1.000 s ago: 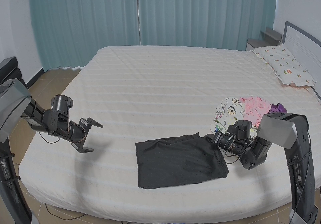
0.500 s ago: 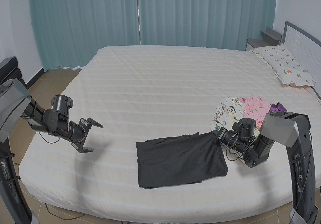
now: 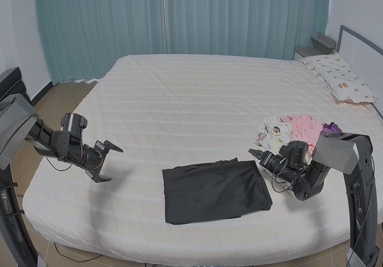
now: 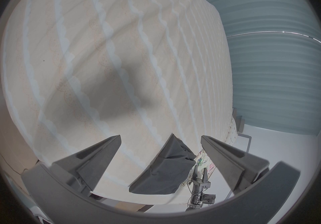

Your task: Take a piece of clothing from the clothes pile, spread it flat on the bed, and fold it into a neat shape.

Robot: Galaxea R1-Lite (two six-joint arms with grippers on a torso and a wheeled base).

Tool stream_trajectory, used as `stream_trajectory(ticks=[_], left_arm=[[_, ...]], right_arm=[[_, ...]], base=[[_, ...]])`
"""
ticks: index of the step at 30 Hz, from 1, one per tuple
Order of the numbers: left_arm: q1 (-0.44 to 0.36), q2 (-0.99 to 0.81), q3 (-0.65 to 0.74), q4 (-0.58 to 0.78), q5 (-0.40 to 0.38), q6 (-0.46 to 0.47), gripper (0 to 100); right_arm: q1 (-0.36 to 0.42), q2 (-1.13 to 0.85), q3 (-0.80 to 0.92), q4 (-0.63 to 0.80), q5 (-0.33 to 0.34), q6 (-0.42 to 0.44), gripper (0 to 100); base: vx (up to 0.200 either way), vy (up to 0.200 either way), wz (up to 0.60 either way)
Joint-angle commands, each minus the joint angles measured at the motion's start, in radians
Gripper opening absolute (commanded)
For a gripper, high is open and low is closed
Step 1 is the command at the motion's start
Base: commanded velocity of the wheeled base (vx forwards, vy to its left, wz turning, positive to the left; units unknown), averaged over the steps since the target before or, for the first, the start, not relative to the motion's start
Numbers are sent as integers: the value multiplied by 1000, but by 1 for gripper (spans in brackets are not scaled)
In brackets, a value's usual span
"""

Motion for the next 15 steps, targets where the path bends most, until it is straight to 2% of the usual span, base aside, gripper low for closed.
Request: stream_trajectory(ticks=[1,15], left_arm=[[0,1,-1,1,1,-3,100],[0,-1,0,1,-1,-5,100]], right_arm=[[12,-30,80,-48,1,4,100],[12,-44,128,-69,6,5,100]], base=[[-200,0,0],[-200,0,0]])
